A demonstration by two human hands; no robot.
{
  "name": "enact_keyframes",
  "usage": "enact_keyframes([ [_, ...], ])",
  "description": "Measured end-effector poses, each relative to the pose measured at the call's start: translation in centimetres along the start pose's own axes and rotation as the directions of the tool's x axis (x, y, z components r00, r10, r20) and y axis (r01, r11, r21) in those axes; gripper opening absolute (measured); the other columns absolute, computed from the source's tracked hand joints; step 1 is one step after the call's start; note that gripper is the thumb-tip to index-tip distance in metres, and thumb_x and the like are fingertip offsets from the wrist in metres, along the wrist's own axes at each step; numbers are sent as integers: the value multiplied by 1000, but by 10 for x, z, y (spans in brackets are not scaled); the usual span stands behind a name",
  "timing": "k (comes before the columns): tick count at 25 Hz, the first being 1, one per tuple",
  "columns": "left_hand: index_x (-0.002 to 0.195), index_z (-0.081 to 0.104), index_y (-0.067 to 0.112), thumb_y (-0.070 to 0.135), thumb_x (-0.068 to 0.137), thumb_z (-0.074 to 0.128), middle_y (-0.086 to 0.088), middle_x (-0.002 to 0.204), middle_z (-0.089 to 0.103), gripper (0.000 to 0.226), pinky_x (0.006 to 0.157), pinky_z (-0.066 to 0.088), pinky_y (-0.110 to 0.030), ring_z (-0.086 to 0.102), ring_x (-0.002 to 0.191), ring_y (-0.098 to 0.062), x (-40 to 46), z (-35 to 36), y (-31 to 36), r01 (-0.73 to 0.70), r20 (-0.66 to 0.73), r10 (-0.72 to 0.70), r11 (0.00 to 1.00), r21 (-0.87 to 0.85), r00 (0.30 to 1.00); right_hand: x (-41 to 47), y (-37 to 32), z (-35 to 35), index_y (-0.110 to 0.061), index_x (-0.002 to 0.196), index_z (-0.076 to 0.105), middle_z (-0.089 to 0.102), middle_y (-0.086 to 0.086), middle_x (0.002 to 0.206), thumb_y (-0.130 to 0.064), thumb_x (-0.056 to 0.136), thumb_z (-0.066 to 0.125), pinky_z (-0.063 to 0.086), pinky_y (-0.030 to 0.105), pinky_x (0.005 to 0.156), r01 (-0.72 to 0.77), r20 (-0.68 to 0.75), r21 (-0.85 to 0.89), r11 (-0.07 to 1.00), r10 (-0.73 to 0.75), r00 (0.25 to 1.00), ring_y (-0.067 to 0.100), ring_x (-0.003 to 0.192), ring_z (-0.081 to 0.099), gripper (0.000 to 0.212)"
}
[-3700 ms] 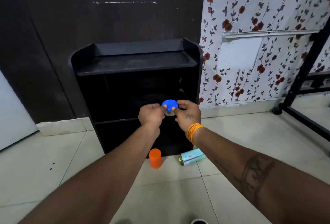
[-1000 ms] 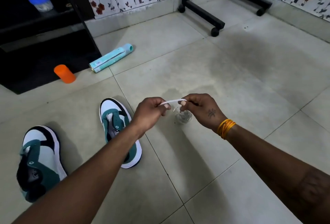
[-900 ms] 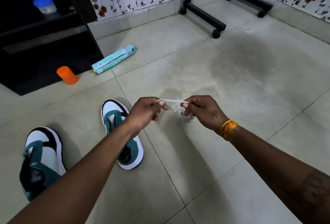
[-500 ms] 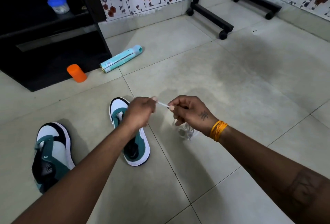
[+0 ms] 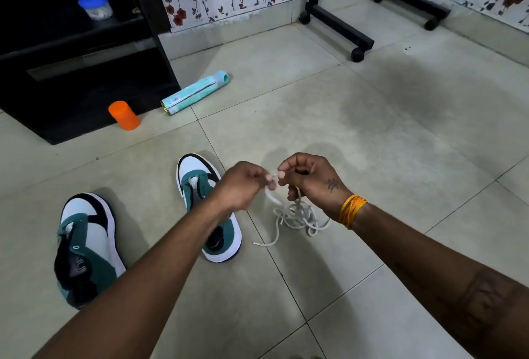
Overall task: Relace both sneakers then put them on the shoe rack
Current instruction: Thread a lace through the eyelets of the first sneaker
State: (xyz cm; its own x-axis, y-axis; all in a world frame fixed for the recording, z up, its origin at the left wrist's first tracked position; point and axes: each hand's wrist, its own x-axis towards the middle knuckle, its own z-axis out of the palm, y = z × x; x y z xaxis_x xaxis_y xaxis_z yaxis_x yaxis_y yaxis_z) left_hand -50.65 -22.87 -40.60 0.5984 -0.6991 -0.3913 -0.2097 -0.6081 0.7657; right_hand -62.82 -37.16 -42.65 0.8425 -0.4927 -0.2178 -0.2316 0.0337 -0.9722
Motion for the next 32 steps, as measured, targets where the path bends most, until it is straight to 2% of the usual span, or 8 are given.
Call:
enact_keyframes([
  [5,78,52,15,7,86,55,-13,102,70,12,73,46,-33,65,98,-37,6,-23,-22,244,-366,5,737,630,931,-2,12,-13,-3,89,72,72,15,81,-5,90,74,55,35,60,-31,-49,-32,999,29,998,22,56,56,3],
  [8,123,68,28,24,100,59,5,102,73,25,68,50,-27,68,89,-23,5,-6,-4,-35,-67,58,952,304,996,1,10,-5,1,92,70,70,17,80,-3,90,74,56,39,62,-28,-18,44,999,29,999,22,55,55,6],
  [11,98,76,18,24,103,60,13,52,47,18,46,36,-21,45,50,-14,2,5,4,-32,53,32,999,4,998,2,5,0,4,93,70,67,20,80,0,89,73,53,37,59,-26,23,118,993,23,999,21,55,53,6],
  [17,102,66,8,7,90,56,-14,110,69,15,75,48,-34,67,104,-36,5,-17,-16,277,-313,-43,594,756,949,-5,14,-6,-5,84,71,66,17,80,6,84,64,47,29,52,-105,-16,42,994,105,994,21,54,49,13],
  [20,120,66,20,20,98,58,-6,113,71,23,74,49,-29,69,100,-29,5,-4,-10,55,-135,22,839,542,991,-1,15,-3,-5,90,70,66,15,81,7,86,67,51,32,55,-101,24,87,991,99,995,20,58,52,13],
  [23,107,74,25,27,102,63,11,73,60,12,50,39,-21,56,58,-6,1,9,-2,-88,43,84,989,122,996,0,14,0,-4,98,71,64,15,83,7,88,69,54,33,59,-95,67,124,988,87,994,19,62,57,15],
  [28,70,48,16,11,93,57,-13,99,70,24,68,42,-32,65,88,-33,13,-13,-26,219,-271,-53,741,635,961,-2,24,-6,-4,95,73,63,11,75,7,88,71,53,32,55,-87,27,95,992,85,996,20,59,56,13],
  [32,120,66,20,21,100,59,-6,120,71,22,78,49,-29,68,104,-24,9,-8,-23,34,-117,32,856,515,993,-1,25,-6,-3,98,73,68,17,84,6,89,72,56,34,60,-81,45,96,992,77,996,22,63,61,13],
])
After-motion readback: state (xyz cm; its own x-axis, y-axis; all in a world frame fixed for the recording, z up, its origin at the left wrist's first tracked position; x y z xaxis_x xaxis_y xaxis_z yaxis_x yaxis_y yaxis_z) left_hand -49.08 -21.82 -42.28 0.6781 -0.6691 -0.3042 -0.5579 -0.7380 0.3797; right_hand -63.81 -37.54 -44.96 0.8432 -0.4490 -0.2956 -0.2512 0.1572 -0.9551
